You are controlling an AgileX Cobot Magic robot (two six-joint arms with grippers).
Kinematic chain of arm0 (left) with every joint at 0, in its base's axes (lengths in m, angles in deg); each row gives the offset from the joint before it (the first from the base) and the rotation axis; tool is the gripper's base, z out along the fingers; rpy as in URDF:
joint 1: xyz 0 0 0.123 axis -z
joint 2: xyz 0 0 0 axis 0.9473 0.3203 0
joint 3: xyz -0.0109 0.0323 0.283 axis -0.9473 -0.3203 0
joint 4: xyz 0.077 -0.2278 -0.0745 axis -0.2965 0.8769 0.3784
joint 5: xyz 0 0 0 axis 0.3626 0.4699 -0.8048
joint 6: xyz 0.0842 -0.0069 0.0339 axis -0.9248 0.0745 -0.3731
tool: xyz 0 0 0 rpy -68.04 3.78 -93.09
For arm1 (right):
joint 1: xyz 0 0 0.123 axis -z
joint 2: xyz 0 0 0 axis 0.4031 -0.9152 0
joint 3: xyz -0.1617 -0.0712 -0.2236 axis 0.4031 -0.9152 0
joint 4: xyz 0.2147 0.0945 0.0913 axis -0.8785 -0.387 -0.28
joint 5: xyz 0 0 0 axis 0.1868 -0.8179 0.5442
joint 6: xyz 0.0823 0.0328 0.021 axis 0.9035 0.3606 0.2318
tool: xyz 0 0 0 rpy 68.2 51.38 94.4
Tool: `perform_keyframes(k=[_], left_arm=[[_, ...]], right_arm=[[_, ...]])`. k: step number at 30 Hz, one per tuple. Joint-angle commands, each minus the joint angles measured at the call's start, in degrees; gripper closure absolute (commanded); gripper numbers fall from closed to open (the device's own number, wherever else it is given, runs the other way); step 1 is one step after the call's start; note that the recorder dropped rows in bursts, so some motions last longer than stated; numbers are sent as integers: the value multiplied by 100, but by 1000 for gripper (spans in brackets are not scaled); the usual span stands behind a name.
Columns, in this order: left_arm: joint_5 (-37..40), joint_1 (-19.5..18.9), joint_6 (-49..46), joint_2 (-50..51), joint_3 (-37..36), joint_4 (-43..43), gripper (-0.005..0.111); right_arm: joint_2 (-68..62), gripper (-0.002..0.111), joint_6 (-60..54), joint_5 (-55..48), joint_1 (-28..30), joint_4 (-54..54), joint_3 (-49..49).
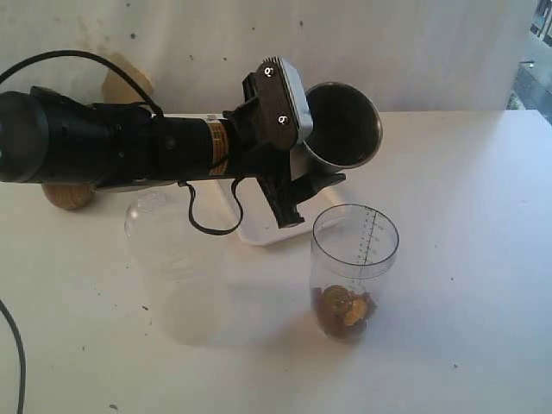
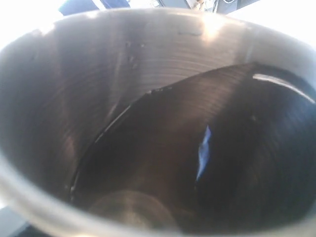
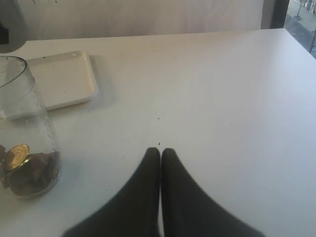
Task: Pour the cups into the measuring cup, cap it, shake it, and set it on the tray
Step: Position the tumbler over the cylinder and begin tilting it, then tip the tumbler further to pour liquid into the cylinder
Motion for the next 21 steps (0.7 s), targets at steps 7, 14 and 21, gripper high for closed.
perform_keyframes(k=[7,14,21], left_arm=[[-433,13,-412,-67,103,109,107],[-448,13,-682,-67,103,109,107],[-448,13,-682,-67,103,109,107]], right_arm=[[24,108,23,8,28,17,-31],[24,108,23,8,28,17,-31],[24,108,23,8,28,17,-31]])
